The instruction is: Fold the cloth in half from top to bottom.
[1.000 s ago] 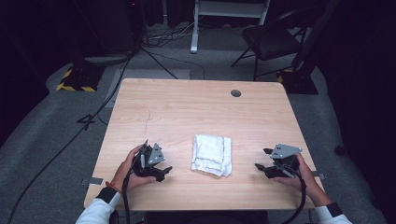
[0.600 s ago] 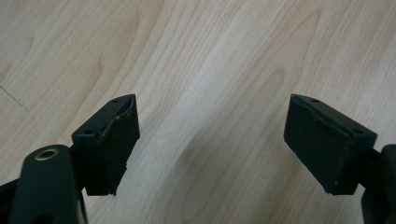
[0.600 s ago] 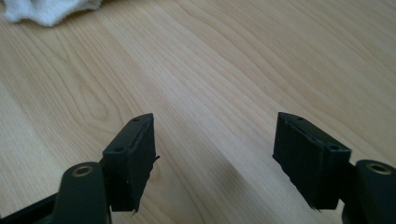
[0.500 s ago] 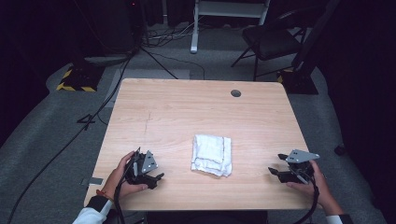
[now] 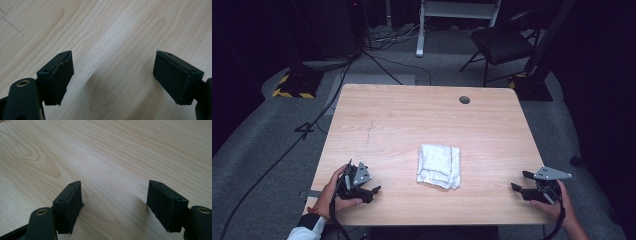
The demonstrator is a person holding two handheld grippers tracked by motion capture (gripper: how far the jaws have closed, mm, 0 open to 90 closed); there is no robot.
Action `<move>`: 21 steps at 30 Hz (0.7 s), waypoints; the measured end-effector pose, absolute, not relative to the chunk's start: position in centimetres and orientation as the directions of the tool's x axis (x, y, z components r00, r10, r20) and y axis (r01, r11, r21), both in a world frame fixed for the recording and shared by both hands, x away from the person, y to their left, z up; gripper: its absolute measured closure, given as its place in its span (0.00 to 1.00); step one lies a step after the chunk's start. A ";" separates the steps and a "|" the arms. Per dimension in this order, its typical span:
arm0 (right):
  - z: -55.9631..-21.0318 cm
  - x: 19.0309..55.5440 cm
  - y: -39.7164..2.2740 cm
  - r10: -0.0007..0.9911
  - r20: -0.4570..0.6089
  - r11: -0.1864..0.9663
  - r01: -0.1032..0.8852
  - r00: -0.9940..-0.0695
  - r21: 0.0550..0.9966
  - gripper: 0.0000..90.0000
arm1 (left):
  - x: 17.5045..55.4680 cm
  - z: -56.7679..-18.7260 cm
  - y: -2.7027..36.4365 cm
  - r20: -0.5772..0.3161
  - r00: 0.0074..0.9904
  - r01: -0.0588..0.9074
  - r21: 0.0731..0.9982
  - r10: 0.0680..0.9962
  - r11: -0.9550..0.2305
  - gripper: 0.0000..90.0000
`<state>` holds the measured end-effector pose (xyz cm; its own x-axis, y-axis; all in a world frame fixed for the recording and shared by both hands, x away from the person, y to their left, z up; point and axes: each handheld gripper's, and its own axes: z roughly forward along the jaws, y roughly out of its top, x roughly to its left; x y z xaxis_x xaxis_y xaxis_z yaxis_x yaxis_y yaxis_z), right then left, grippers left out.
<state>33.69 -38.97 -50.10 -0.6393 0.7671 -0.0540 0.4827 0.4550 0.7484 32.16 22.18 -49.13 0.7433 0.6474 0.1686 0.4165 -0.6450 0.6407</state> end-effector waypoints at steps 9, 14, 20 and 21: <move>-50.2 33.2 -39.8 0.797 -0.028 0.415 0.514 -0.603 0.751 0.29 | 32.1 -49.7 24.7 0.124 0.699 0.468 0.666 0.705 -0.581 0.20; -50.3 33.2 -40.2 0.820 -0.002 0.383 0.547 -0.572 0.744 0.25 | 32.1 -50.2 26.4 0.073 0.669 0.499 0.694 0.740 -0.520 0.19; -50.3 33.1 -40.2 0.824 -0.002 0.381 0.551 -0.567 0.743 0.24 | 32.1 -50.4 27.5 -0.003 0.634 0.560 0.692 0.773 -0.456 0.19; -50.3 33.1 -40.2 0.825 -0.001 0.379 0.552 -0.565 0.743 0.24 | 32.1 -50.4 27.6 -0.005 0.635 0.561 0.690 0.773 -0.456 0.19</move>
